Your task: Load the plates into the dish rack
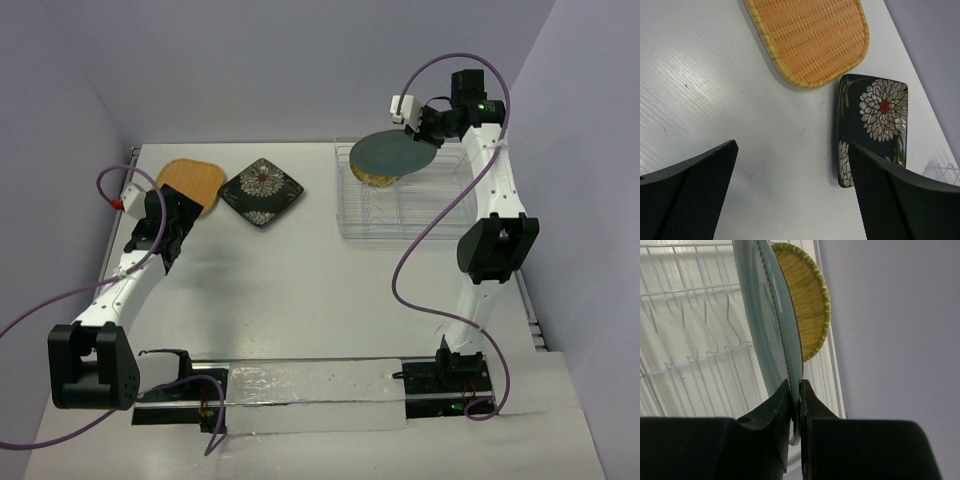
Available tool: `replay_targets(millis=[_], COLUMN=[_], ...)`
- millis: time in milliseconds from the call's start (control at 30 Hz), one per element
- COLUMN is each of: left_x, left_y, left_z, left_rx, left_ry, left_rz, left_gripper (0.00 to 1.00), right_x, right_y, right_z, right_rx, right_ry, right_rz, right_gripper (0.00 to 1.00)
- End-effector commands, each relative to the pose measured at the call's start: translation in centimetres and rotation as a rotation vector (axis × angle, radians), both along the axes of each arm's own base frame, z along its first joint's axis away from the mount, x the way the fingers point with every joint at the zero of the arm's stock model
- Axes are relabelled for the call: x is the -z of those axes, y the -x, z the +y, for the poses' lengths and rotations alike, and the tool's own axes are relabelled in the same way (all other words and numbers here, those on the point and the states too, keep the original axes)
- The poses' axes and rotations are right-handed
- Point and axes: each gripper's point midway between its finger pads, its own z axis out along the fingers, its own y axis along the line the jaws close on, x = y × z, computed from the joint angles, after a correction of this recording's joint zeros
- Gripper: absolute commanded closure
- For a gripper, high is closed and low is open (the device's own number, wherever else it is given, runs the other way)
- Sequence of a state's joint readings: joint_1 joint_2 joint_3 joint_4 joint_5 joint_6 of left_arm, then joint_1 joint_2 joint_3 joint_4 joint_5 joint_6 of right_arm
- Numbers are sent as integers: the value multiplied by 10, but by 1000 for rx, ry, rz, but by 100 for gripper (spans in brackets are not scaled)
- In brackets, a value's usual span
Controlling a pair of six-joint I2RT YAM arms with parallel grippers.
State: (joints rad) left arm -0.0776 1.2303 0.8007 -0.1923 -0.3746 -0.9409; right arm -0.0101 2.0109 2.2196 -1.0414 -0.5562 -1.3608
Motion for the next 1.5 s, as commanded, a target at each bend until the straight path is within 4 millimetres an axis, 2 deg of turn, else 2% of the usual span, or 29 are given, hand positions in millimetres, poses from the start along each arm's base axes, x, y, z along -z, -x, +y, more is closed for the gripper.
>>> replay_targets(millis=[0,200,500,800,933,1000,1033,1067,1100,1133,1467], left_x=[-14,-10,-6,-3,-1,0,0,1,1,2,6], left_y=[-10,-12,-19,-25,-28,-30,-30,-31,-32,-33,-40], left_z=[3,3,-1,-5,-6,-8,-9,-10,-11,-12,-20], left_rx=[0,0,30,59,68,79,83,88,94,100,138], left_ry=[-35,-42,-46,-48,-46,-43,-41,-40,-39,-36,-19], left_rz=[-21,-12,1,13,19,19,21,21,19,19,15], left_gripper=[1,1,1,1,1,1,1,1,1,1,1], right_x=[-59,-40,6,36,43,41,39,38,37,36,29], right_y=[-26,-32,-45,-53,-57,-61,-65,-68,-70,-74,-97], right_z=[26,32,37,32,33,33,33,32,31,30,25], right_rx=[-70,-93,-89,-59,-45,-27,-14,-2,8,23,133], right_ry=[-24,-7,-1,10,-2,-20,-30,-36,-39,-44,-98], right_rz=[-236,-212,-128,-75,-63,-71,-80,-88,-94,-104,-169], right_gripper=[100,100,100,100,99,75,56,43,37,33,24])
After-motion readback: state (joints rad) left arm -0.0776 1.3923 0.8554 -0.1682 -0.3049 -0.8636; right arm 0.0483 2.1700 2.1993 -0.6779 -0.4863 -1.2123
